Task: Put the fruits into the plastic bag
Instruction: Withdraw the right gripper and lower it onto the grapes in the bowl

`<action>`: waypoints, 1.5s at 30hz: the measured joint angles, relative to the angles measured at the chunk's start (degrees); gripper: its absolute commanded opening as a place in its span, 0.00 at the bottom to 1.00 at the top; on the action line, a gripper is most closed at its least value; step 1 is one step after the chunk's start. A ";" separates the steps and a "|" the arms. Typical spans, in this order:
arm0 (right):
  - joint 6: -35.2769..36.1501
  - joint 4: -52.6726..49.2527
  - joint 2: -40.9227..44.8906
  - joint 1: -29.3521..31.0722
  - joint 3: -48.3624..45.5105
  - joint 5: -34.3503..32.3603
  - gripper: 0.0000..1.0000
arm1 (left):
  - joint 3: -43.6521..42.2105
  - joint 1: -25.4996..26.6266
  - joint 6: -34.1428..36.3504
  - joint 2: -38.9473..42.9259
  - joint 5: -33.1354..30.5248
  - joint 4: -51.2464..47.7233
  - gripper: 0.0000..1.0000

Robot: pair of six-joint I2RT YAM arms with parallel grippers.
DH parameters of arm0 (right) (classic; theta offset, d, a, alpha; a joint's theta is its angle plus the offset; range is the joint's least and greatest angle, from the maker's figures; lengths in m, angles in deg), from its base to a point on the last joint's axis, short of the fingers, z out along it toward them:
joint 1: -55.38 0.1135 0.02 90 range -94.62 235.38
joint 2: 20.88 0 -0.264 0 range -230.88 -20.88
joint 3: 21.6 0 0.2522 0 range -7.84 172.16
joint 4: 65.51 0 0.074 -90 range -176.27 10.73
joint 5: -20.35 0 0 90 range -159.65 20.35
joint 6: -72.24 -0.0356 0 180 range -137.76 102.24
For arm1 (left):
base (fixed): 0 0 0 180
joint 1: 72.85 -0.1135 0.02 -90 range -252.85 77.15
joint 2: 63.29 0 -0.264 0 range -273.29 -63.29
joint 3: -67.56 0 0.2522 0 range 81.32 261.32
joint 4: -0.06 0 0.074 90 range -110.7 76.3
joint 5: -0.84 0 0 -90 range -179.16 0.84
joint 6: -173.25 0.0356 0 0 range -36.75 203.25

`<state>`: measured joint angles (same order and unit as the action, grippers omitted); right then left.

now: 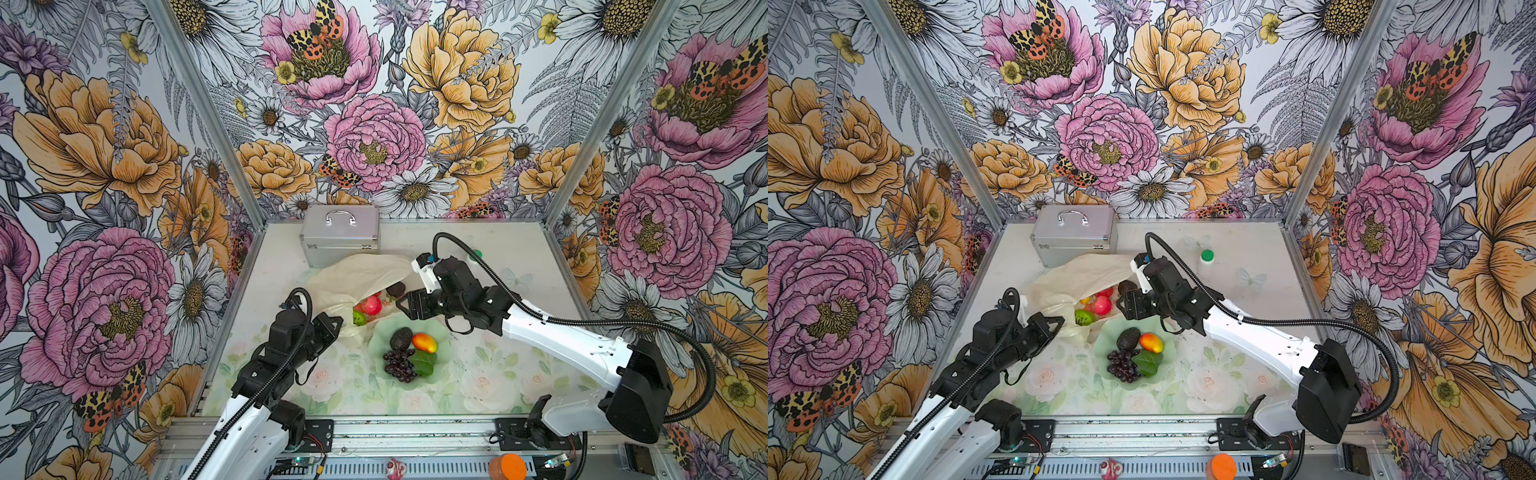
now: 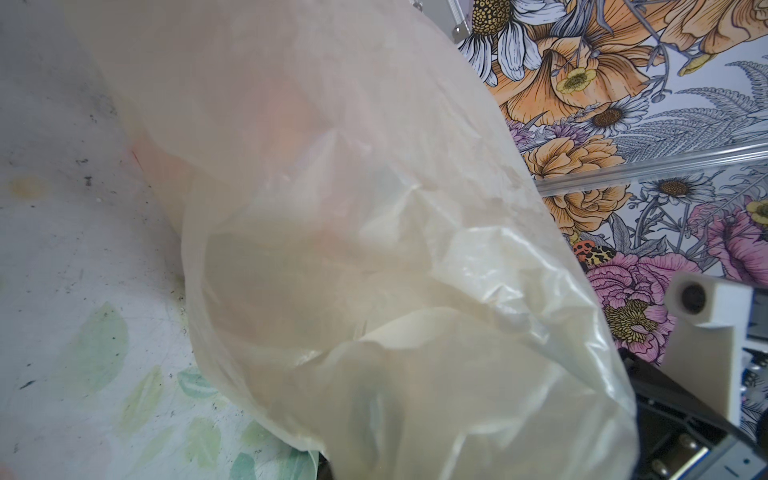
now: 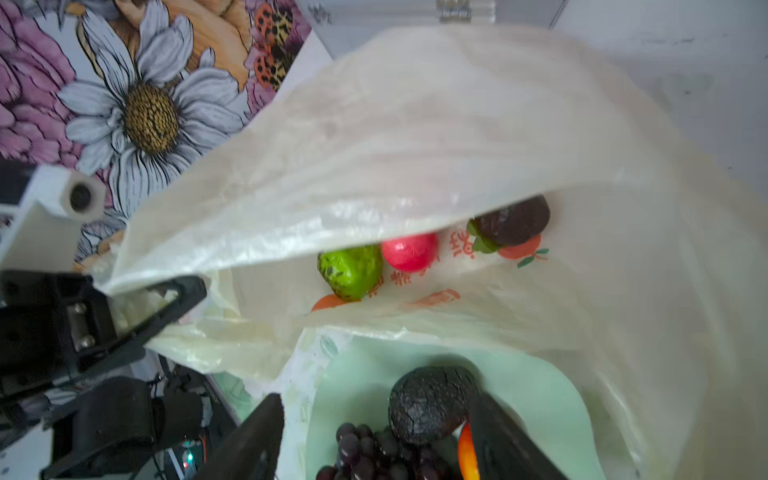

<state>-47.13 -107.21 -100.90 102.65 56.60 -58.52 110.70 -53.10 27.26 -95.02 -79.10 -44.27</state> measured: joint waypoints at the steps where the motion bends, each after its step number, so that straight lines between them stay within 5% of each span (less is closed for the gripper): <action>1: 0.74 -1.51 -0.02 0.70 0.00 0.37 0.73 | -0.04 -0.20 0.04 0.00 0.20 -0.02 0.00; 17: 4.20 -9.42 -10.73 12.61 0.35 -2.78 0.80 | -0.04 -1.42 0.87 1.60 1.81 -0.13 0.00; 34: 6.27 -11.43 -19.80 13.20 5.31 -5.51 0.78 | -0.04 -1.42 0.83 2.12 1.84 -1.49 0.00; 40: 6.88 -12.33 -21.40 13.42 6.49 -5.31 0.64 | -0.04 -1.42 0.81 2.12 1.84 -1.55 0.00; 45: 7.82 -12.31 -23.45 13.38 7.45 -5.03 0.37 | -0.04 -1.42 0.81 2.10 1.84 -1.57 0.00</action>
<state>-39.30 -119.52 -124.36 116.02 64.06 -63.54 110.66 -54.52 28.07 -92.92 -77.26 -45.84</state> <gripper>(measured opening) 0.443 0.047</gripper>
